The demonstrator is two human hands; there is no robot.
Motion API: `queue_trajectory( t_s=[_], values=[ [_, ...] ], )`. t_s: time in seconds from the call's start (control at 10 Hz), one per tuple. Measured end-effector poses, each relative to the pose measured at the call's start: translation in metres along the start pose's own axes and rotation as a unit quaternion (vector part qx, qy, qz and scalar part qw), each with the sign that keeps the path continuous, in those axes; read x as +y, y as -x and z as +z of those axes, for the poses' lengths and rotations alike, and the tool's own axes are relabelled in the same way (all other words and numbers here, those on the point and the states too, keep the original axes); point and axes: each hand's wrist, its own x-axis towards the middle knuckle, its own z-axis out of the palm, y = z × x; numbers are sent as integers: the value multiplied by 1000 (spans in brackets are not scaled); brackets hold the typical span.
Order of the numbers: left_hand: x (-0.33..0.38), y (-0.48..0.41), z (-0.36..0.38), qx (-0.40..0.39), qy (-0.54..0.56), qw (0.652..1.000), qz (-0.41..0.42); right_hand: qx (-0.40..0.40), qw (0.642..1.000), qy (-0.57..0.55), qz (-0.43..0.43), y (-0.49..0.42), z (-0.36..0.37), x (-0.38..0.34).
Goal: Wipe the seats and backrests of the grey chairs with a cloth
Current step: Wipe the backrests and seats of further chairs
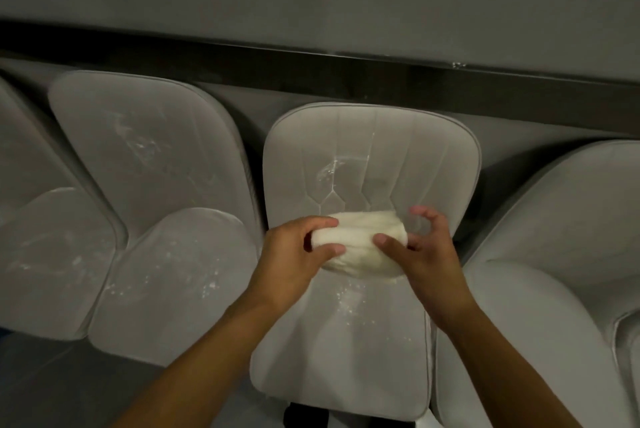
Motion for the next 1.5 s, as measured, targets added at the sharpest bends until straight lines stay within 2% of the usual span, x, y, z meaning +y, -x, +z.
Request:
queue_trajectory(
  t_s=[0.1, 0.2, 0.3, 0.4, 0.5, 0.6, 0.7, 0.8, 0.9, 1.0, 1.1, 1.2, 1.3, 1.4, 1.5],
  values=[
    [-9, -3, -7, -15, -133, 986, 99, -27, 987, 157, -19, -8, 5, 1],
    [-11, -10, -18, -107, -137, 975, 137, -55, 938, 334, -79, -13, 6, 0],
    [-5, -18, -22, -161, -124, 968, 145, -168, 903, 375, -122, -16, 17, -11],
    [-1, -25, -21, -149, -96, 973, 147, -191, 920, 339, -45, -24, 35, -12],
    [1, -38, -22, -102, -97, 984, 108, -179, 951, 253, 3, -32, 43, -2],
    [5, -58, -24, -52, -129, 982, 124, -145, 981, 81, 101, -33, 46, 15],
    [6, -88, -40, 30, -188, 973, 129, -44, 988, -21, 147, -34, 49, 43],
    [9, -123, -61, 71, -269, 954, 113, 83, 977, -108, 162, -37, 53, 54],
    [11, -152, -69, 8, -393, 910, 131, 213, 953, -151, 155, -50, 57, 47],
    [10, -170, -71, -76, -434, 886, 145, 297, 911, -252, 138, -72, 67, 15],
    [7, -179, -69, -118, -456, 867, 161, 327, 885, -309, 123, -103, 88, -18],
    [5, -184, -68, -129, -448, 870, 159, 348, 895, -271, 70, -129, 126, -34],
    [5, -191, -73, -162, -461, 858, 157, 313, 945, -93, 11, -126, 162, -26],
    [6, -194, -76, -195, -462, 853, 142, 201, 979, 4, -31, -112, 185, 14],
    [5, -191, -72, -188, -451, 863, 128, 141, 990, -4, 20, -106, 193, 50]
  ],
)
